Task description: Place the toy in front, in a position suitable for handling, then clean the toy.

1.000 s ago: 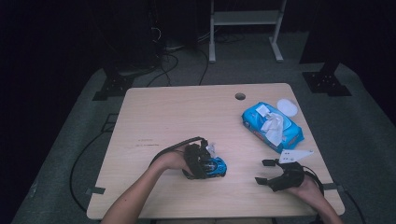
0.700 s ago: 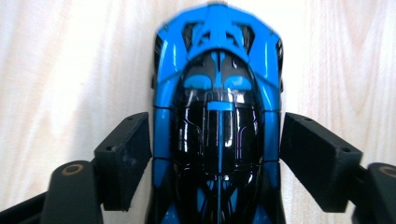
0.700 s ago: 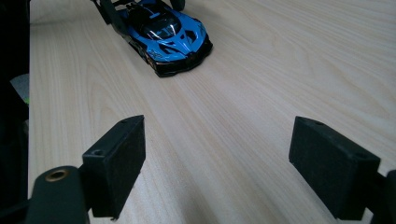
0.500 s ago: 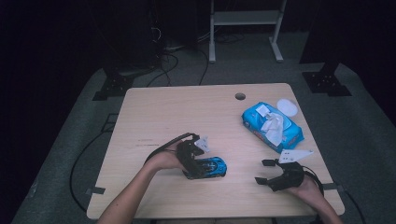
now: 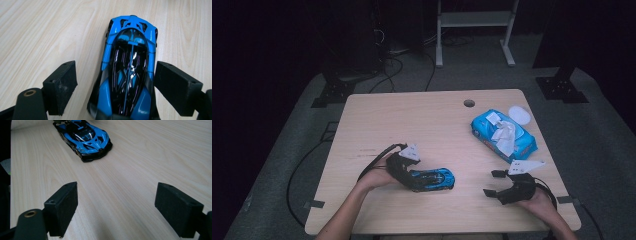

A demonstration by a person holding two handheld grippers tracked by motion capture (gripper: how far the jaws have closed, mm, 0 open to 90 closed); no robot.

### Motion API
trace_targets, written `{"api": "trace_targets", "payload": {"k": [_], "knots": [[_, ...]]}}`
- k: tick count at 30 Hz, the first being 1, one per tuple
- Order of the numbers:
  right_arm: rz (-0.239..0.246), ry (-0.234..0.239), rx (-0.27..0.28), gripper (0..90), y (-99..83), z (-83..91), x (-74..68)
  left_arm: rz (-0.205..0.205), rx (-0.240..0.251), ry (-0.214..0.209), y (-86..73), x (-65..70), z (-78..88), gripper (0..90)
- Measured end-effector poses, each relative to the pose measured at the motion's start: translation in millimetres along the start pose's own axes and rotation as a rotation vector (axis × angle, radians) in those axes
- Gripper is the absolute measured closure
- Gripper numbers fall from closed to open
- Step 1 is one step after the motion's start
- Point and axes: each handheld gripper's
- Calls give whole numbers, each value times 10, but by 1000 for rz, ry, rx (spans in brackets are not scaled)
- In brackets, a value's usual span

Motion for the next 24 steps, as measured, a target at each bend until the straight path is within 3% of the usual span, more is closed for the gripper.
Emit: {"api": "trace_targets", "payload": {"k": [2, 6, 7, 9, 10, 12, 13, 14, 15, 16, 18, 24], "knots": [[-2, -2, -2, 180, 5, 1, 1, 17, 13, -10, -44, -12, 31, 164], [3, -12, -3, 180, 22, -3, -1, 29, 45, 1, -123, -30, 71, 164], [3, -17, -11, 180, 43, 5, 5, 35, 73, 19, -167, -29, 87, 162], [2, -23, -12, 180, 59, 16, 8, 42, 76, 21, -184, -32, 97, 131], [6, -31, -11, 180, 106, 38, 19, 40, 102, 48, -224, -24, 125, 130], [11, -38, -5, 180, 170, 62, 33, 43, 121, 46, -245, -18, 139, 122], [17, -44, -3, 179, 198, 69, 42, 45, 154, 70, -288, -4, 161, 109], [17, -44, -3, 179, 198, 69, 42, 45, 154, 70, -288, -4, 161, 101], [21, -55, 4, 174, 286, 92, 74, 44, 206, 110, -340, 17, 164, 101], [21, -55, 3, 169, 325, 95, 96, 44, 206, 110, -340, 17, 164, 97], [19, -64, -3, 169, 401, 102, 141, 43, 270, 147, -389, 40, 184, 87], [20, -115, 7, 169, 677, 145, 312, 45, 349, 154, -402, 61, 270, 88]]}}
Point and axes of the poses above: each handheld gripper's, and its own axes: z roughly backward along the jaws, y roughly out of its top, x roughly to its right, and after that the axes turned 14 degrees about -y, right-handed
